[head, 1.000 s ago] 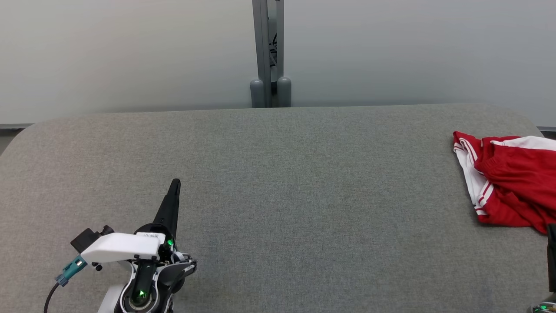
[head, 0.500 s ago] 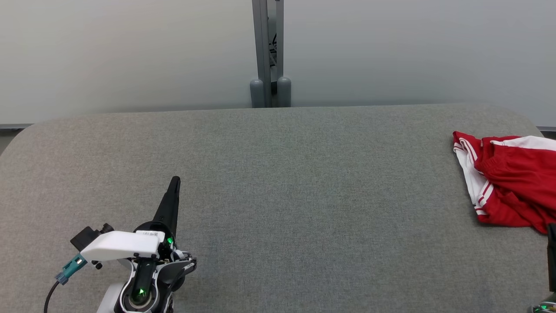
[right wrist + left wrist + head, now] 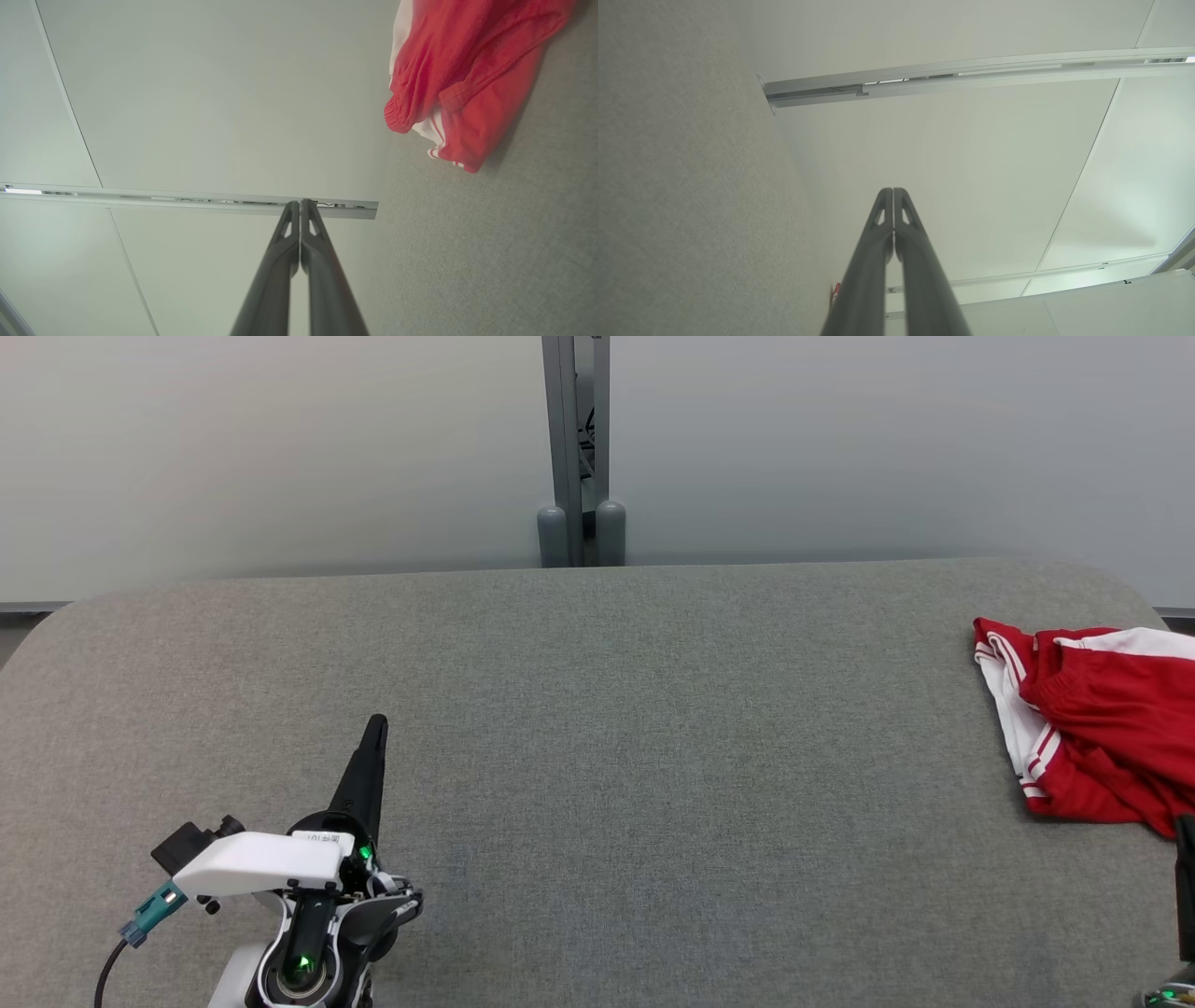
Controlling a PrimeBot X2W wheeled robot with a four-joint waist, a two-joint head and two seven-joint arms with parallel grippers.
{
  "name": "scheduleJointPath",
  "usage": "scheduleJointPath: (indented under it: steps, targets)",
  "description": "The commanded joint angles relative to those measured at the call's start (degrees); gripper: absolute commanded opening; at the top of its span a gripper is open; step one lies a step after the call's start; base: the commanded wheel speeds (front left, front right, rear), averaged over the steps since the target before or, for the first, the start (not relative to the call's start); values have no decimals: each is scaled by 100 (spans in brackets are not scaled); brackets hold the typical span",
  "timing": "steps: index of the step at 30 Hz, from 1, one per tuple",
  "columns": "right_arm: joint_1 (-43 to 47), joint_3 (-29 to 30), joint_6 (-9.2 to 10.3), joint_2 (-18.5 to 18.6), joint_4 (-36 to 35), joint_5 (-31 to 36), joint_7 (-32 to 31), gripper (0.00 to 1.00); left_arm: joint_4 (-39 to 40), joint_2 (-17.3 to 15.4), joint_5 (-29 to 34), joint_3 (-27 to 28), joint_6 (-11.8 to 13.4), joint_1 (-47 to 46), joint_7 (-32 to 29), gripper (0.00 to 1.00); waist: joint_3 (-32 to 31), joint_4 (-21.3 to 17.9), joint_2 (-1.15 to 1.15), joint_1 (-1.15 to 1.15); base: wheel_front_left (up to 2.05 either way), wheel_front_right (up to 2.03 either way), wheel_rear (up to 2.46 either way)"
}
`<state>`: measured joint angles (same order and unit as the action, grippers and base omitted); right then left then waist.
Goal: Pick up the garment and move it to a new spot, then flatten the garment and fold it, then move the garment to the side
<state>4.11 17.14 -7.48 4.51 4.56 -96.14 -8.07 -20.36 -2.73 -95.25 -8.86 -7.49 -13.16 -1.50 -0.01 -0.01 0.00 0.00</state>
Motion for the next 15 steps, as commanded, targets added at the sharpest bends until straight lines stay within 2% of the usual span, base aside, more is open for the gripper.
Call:
scheduleJointPath:
  steps: [1, 15]
  targets:
    - [65, -3, -2, 60, -25, -9, 8, 0, 7, -27, 10, 1, -15, -41, -7, 0, 0, 0, 0, 0, 0, 0, 0]
    - [82, -34, -2, 84, -31, -54, 48, 0, 9, -27, 10, 1, -15, -40, -7, 0, 0, 0, 0, 0, 0, 0, 0]
